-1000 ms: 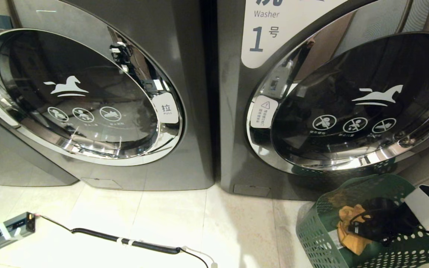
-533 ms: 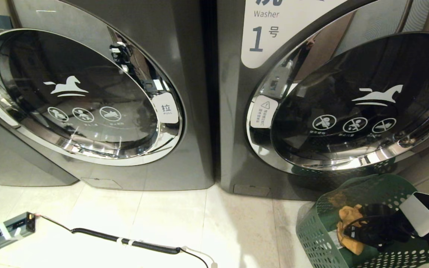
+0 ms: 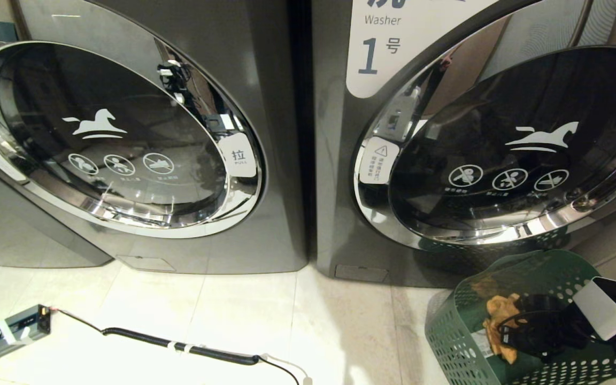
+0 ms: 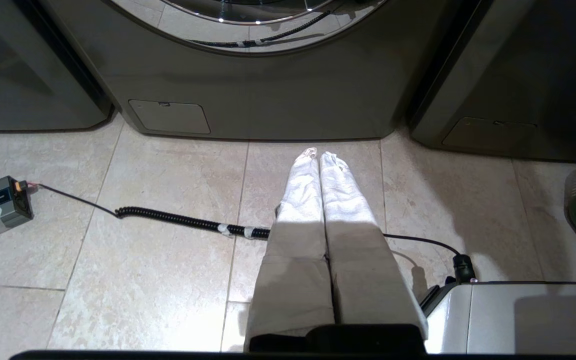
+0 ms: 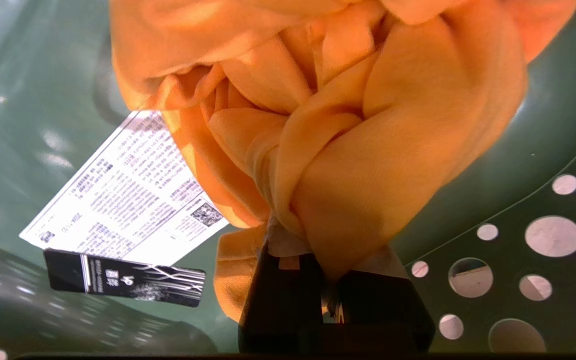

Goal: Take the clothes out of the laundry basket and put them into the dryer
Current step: Take the clothes out of the basket

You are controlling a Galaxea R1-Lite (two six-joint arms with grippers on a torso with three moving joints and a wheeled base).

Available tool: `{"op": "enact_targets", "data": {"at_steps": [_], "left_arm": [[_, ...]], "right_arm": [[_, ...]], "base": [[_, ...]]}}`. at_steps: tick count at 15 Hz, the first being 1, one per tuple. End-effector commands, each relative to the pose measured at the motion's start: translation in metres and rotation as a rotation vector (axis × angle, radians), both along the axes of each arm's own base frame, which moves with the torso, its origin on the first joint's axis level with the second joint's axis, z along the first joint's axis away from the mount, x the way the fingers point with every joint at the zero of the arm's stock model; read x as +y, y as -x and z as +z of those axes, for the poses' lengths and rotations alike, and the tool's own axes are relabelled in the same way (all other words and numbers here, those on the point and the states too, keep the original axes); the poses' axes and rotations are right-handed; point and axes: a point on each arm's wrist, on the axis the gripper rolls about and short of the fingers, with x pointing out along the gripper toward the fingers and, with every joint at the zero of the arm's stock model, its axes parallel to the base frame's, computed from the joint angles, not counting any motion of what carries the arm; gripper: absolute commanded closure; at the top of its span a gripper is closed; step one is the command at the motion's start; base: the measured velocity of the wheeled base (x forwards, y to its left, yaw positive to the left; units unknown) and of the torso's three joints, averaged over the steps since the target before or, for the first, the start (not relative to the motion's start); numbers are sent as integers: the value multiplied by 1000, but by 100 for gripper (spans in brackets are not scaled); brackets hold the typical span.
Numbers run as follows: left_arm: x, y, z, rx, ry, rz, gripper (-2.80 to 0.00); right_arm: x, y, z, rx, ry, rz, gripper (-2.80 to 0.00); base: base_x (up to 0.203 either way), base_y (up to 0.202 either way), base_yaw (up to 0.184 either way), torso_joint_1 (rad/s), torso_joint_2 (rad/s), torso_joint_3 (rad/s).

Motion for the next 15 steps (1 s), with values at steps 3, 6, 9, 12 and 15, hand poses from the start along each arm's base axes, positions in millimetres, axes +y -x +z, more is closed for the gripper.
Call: {"op": "enact_targets", "data": {"at_steps": [3,6,9,12,15], "left_arm": [[0,0,0,-1,0,0,0],[0,0,0,-1,0,0,0],[0,0,0,-1,0,0,0],[0,0,0,-1,0,0,0],[0,0,0,-1,0,1,0]], "right_arm": [[-2,-1,2,-7,4,-4,0],[-3,-5,15,-24,13,-2,0],[2,4,50,-11,12,10,0],[17,26,91,29,-4,20,0],[34,49,132,20,1,29,0]], "base": [[0,0,0,0,0,0],[0,0,0,0,0,0],[0,0,0,0,0,0],[0,0,0,0,0,0],[0,0,0,0,0,0]]}}
